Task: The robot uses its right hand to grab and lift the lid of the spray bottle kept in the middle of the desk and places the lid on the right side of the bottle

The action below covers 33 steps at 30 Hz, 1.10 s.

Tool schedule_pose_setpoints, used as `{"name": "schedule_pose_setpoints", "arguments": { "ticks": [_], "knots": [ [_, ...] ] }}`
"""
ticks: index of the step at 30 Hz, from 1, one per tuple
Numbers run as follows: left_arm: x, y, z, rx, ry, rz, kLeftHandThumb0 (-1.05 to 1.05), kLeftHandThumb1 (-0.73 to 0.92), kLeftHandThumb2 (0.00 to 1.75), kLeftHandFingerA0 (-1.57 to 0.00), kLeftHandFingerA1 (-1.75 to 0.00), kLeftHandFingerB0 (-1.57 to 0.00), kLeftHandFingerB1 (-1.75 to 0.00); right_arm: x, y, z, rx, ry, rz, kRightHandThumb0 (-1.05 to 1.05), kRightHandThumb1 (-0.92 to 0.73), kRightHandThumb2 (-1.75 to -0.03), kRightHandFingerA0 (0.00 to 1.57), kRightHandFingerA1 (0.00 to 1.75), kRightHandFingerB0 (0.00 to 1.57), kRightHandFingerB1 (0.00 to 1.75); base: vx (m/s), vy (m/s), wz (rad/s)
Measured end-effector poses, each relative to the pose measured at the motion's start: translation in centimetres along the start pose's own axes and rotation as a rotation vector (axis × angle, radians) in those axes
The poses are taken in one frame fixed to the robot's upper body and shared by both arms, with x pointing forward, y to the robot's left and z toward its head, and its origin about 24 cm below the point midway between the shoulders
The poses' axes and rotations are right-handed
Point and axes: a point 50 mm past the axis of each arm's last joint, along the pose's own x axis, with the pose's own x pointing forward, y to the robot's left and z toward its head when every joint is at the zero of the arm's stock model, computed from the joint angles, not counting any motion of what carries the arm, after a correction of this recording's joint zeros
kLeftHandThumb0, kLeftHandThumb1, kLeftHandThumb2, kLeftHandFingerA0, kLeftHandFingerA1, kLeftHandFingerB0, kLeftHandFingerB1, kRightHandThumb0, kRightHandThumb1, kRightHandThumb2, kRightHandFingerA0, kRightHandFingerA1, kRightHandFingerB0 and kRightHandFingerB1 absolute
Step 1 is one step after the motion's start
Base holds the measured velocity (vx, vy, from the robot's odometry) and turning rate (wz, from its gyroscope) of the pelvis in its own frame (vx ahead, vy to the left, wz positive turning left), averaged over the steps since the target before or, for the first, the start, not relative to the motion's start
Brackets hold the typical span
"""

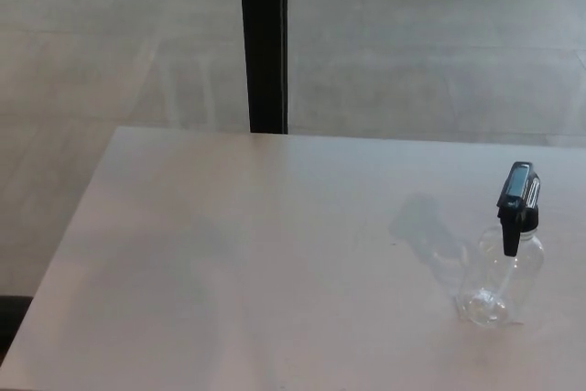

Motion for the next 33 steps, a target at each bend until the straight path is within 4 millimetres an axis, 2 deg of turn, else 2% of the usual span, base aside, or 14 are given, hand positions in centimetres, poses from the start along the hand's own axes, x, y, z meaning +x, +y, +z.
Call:
{"name": "schedule_pose_setpoints", "arguments": {
  "ticks": [1, 4, 5, 6, 9, 10, 12, 14, 20, 23, 25, 27, 28, 33],
  "knots": [
    [0.0, -0.1, 0.3, -0.002, -0.015, -0.005, -0.67, 0.68, 0.61, -0.54, -0.55, -0.44, -0.39, 0.5, 0.0, 1.2, 0.004, -0.044, 0.001, -0.86, -0.54, -0.94, 0.01, 0.49, 0.03, 0.42, 0.00, 0.000, 0.00],
    [-0.1, -0.7, 0.9, -0.011, -0.057, -0.025, -0.66, 0.69, 0.61, -0.55, -0.52, -0.44, -0.39, 2.0, 0.3, 5.9, 0.003, -0.202, 0.014, -0.83, -0.52, -0.91, 0.06, 0.49, 0.06, 0.42, 0.00, 0.000, 0.00],
    [-0.1, -0.8, 1.0, -0.012, -0.062, -0.028, -0.66, 0.69, 0.61, -0.55, -0.52, -0.45, -0.39, 2.2, 0.3, 6.8, -0.001, -0.231, 0.018, -0.40, -0.24, -0.91, 0.00, 0.52, 0.00, 0.50, 0.00, 0.000, 0.00],
    [-0.1, -1.0, 1.2, -0.015, -0.074, -0.037, -0.66, 0.69, 0.61, -0.56, -0.53, -0.47, -0.39, 2.7, 0.6, 9.3, -0.010, -0.309, 0.037, -0.85, -0.52, -0.93, 0.04, 0.51, 0.08, 0.43, 0.00, 0.000, 0.00],
    [-0.2, -1.3, 1.5, -0.020, -0.094, -0.053, -0.68, 0.53, 0.93, -0.50, -0.62, -0.43, -0.54, 3.5, 1.9, 15.0, -0.056, -0.480, 0.107, -0.79, -0.47, -0.86, 0.02, 0.25, 0.02, 0.29, 0.00, 0.000, 0.00],
    [-0.2, -1.3, 1.6, -0.020, -0.097, -0.057, -0.68, 0.68, 0.61, -0.56, -0.52, -0.48, -0.40, 3.5, 2.3, 16.3, -0.068, -0.519, 0.128, -0.69, -0.42, -0.86, 0.00, 0.24, 0.02, 0.30, 0.00, 0.000, 0.00],
    [-0.4, -1.4, 1.6, -0.018, -0.103, -0.065, -0.68, 0.54, 0.94, -0.51, -0.61, -0.43, -0.55, 3.5, 3.7, 19.9, -0.105, -0.625, 0.200, -0.74, -0.45, -0.89, 0.02, 0.22, 0.04, 0.24, 0.00, 0.000, 0.00],
    [-0.4, -1.5, 1.6, -0.018, -0.103, -0.067, -0.67, 0.69, 0.61, -0.57, -0.53, -0.48, -0.41, 3.4, 5.1, 22.4, -0.156, -0.696, 0.261, -0.84, -0.51, -0.86, 0.02, 0.17, 0.13, 0.17, 0.00, 0.000, 0.00],
    [-0.8, -1.5, 1.1, -0.019, -0.092, -0.070, -0.63, 0.71, 0.61, -0.57, -0.52, -0.49, -0.41, 3.0, 9.0, 26.4, -0.297, -0.796, 0.431, -0.82, -0.57, -0.59, 0.00, 0.38, 0.10, 0.29, 0.00, 0.000, 0.00],
    [-0.8, -1.5, 1.0, -0.021, -0.088, -0.071, -0.65, 0.70, 0.61, -0.59, -0.54, -0.52, -0.41, 2.5, 10.9, 27.5, -0.377, -0.823, 0.517, -0.76, -0.45, -0.88, 0.01, 0.30, 0.11, 0.32, 0.00, 0.000, 0.00],
    [-0.8, -1.5, 1.0, -0.022, -0.085, -0.071, -0.66, 0.70, 0.61, -0.59, -0.54, -0.52, -0.42, 2.2, 12.2, 28.2, -0.441, -0.835, 0.573, -0.77, -0.53, -0.57, 0.05, 0.38, 0.16, 0.27, 0.00, 0.000, 0.00],
    [-0.8, -1.5, 0.9, -0.021, -0.084, -0.070, -0.67, 0.69, 0.62, -0.59, -0.55, -0.52, -0.42, 2.0, 13.2, 28.5, -0.495, -0.841, 0.618, -0.79, -0.53, -0.57, 0.05, 0.37, 0.17, 0.27, 0.00, 0.000, 0.00],
    [-0.8, -1.5, 0.9, -0.021, -0.084, -0.070, -0.66, 0.69, 0.61, -0.59, -0.56, -0.52, -0.42, 1.8, 13.8, 28.6, -0.525, -0.842, 0.643, -0.38, -0.19, -0.87, 0.04, 0.54, 0.00, 0.48, 0.00, 0.000, 0.00],
    [-0.9, -1.4, 0.6, -0.022, -0.071, -0.070, -0.69, 0.69, 0.61, -0.60, -0.57, -0.54, -0.43, 1.4, 16.5, 28.4, -0.686, -0.828, 0.757, -0.38, -0.21, -0.87, 0.03, 0.53, 0.00, 0.48, 0.00, 0.000, 0.00]
  ]
}}
